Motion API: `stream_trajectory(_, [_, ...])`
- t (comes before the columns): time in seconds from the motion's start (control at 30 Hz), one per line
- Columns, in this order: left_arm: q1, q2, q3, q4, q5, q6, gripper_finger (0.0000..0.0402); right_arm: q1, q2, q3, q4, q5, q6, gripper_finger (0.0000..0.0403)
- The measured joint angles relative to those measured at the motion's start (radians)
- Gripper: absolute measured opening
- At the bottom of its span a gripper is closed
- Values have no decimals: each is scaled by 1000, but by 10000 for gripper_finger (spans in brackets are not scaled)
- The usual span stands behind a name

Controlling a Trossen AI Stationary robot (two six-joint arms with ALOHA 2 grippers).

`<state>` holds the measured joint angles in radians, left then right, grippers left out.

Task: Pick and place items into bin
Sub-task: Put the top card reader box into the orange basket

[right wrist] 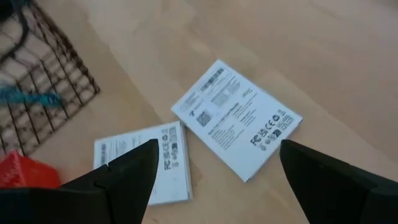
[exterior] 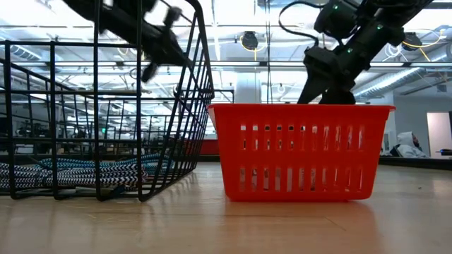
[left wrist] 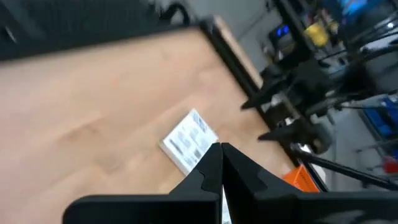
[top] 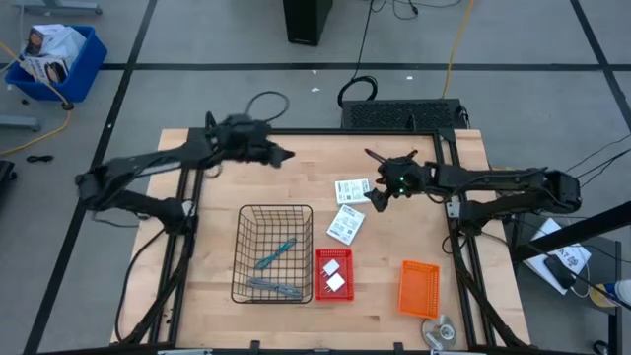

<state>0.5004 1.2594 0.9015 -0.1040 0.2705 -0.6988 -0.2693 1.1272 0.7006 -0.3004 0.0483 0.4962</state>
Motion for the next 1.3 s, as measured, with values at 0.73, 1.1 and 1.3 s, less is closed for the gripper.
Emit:
stream_trajectory(0.73, [-37, 645, 463, -169, 209, 16, 5, -156, 168, 0, 48, -159, 148, 325])
stream_trajectory(1.1, [-112, 712, 497, -198, 188, 1, 12, -156, 335, 1, 122, -205, 182, 325])
stream_trajectory(1.3, [-123, 731, 497, -179, 145, 22, 10, -157, 390, 1, 191, -209, 200, 325])
